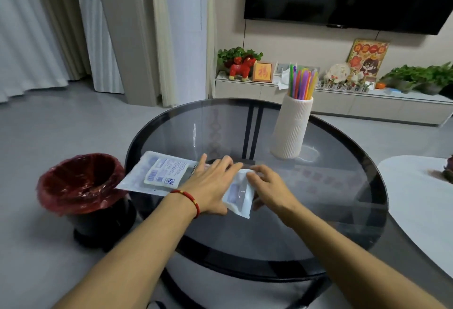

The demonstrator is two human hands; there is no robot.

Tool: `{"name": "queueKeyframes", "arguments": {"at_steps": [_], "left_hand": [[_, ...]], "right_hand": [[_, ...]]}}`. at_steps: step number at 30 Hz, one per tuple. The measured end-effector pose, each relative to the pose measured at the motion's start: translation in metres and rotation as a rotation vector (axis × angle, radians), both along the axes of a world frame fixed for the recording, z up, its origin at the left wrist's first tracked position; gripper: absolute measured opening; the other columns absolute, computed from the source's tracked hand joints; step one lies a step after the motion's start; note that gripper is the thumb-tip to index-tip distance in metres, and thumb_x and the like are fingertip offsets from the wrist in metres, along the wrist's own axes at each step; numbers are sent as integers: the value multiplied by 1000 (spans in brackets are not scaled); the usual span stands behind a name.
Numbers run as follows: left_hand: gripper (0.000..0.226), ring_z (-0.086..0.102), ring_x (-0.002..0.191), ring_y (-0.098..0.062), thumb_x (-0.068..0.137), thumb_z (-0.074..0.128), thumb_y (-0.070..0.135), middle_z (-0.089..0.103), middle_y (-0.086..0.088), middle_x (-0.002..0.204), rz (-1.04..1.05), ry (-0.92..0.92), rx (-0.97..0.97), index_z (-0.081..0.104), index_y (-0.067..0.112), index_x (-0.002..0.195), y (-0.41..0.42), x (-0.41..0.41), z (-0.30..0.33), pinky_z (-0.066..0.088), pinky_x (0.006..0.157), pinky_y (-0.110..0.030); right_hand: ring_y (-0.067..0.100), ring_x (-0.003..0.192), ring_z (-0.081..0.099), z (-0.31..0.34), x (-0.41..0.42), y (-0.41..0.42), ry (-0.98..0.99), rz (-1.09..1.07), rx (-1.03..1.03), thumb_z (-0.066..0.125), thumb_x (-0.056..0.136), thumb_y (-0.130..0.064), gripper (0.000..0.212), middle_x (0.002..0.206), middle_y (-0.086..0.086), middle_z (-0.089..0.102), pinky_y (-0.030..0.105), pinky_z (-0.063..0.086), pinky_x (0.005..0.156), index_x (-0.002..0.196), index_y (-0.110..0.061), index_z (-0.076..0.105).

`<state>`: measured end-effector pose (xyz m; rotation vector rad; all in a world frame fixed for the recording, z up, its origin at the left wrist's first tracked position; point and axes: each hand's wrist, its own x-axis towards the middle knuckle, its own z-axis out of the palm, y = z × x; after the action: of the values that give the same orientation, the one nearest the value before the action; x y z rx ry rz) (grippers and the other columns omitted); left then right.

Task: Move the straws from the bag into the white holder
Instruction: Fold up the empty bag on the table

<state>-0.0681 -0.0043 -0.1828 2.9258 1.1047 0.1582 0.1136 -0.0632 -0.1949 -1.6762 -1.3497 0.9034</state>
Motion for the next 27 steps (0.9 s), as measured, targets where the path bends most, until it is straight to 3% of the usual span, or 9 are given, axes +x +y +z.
{"name": "queueKeyframes", "arguments": {"at_steps": [4,7,9,13,16,19,21,24,27], "left_hand": [[103,31,140,-20,69,78,29,28,3,144,139,-3,39,17,31,152,-4,-50,18,2,119,-63],[120,-13,152,-23,67,73,14,-7,2,163,411,-40,-44,-4,37,156,-9,-118,16,-1,119,-64],[117,-22,150,-27,70,68,11,-16,-3,163,651,-132,-121,-7,36,156,-14,-166,12,2,120,-61],[85,21,143,-35,75,75,34,28,-17,151,1104,-624,-160,34,26,149,-20,-245,14,26,119,-44],[54,51,125,-30,77,70,19,53,-10,136,1224,-1110,-317,56,22,129,-18,-259,15,47,104,-45],[36,58,106,-33,75,58,4,58,-12,108,1261,-1660,-636,62,10,110,-12,-262,21,56,79,-46],[33,57,99,-35,76,54,1,53,-12,98,1280,-1806,-675,62,3,109,-6,-264,24,54,79,-47],[27,60,95,-31,79,49,-4,55,-14,96,1309,-1901,-685,61,1,103,0,-266,23,49,82,-44],[30,58,114,-31,84,42,-8,57,-19,109,1318,-1978,-755,57,-4,110,3,-267,22,50,97,-43]], "right_hand": [[25,68,76,-6,-50,20,380,-65,43,57,95,-18,18,105,20,73,38,60,53,109,-10,65],[29,72,77,-5,-102,48,431,-48,35,54,95,-15,18,104,20,72,39,61,54,110,-7,62],[35,84,76,-3,-138,66,403,-57,19,54,92,-18,24,109,16,72,50,65,66,112,-10,63],[24,77,74,0,-221,90,276,-64,21,52,91,-24,27,109,7,69,33,66,70,115,-16,63],[34,93,72,-3,-272,106,237,-67,16,52,97,-24,32,119,18,68,43,62,88,125,-10,60],[30,99,64,-5,-316,117,189,-61,-12,51,103,-30,39,127,20,65,36,54,86,133,-5,57],[36,112,65,-7,-340,123,190,15,-111,48,105,-35,44,129,21,63,42,54,91,130,-1,56],[38,114,67,-14,-359,126,261,234,-302,49,104,-18,32,125,21,62,47,60,92,127,3,55],[39,120,64,-21,-351,116,326,316,-322,48,103,-9,41,135,25,60,48,61,93,144,-2,47]]}}
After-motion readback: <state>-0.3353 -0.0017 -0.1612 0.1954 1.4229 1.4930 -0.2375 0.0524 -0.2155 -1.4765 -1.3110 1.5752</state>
